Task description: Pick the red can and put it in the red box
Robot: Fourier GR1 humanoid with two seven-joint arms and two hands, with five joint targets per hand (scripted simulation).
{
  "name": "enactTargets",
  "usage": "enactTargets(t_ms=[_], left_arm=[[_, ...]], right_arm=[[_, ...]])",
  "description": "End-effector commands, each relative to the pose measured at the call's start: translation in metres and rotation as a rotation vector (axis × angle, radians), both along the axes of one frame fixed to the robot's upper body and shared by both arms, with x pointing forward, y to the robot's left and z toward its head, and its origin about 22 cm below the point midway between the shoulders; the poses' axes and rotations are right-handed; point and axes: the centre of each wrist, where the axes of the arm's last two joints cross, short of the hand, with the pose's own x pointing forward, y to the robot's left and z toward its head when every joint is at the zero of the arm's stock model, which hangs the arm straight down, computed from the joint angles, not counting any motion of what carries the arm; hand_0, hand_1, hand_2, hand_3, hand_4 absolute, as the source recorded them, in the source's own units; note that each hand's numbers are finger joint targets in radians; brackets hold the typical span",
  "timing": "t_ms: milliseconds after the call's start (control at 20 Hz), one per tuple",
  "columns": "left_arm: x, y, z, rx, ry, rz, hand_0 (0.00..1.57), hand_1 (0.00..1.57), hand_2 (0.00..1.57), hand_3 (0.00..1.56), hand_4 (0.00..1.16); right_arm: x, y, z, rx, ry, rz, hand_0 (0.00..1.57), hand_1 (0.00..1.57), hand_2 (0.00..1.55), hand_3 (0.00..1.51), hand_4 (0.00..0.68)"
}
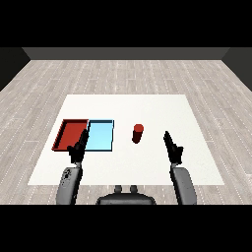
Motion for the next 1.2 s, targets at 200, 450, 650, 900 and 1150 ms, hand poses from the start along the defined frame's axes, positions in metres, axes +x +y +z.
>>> enactTargets(t_ms=[200,450,650,900,1150], left_arm=[[-0.001,0.013,-0.003,0.037,-0.006,0.026,0.0,0.0,0.0,0.0,0.0],[0.005,0.015,0.006,-0.045,-0.375,0.027,0.0,0.0,0.0,0.0,0.0],[-0.01,0.021,0.003,-0.062,-0.395,-0.001,0.0,0.0,0.0,0.0,0.0],[0.013,0.012,0.002,-0.05,-0.418,0.008,0.0,0.0,0.0,0.0,0.0],[-0.009,0.029,-0.004,-0.056,-0.401,-0.003,0.0,0.0,0.0,0.0,0.0]], right_arm=[[0.043,0.011,0.007,-0.006,-0.025,-0.008,0.0,0.0,0.0,0.0,0.0],[0.048,0.021,0.018,0.161,-0.298,0.08,0.0,0.0,0.0,0.0,0.0],[0.063,0.024,0.02,0.167,-0.307,0.099,0.0,0.0,0.0,0.0,0.0],[0.03,0.012,-0.002,0.162,-0.302,0.103,0.0,0.0,0.0,0.0,0.0],[0.072,0.006,0.001,0.145,-0.334,0.073,0.0,0.0,0.0,0.0,0.0]])
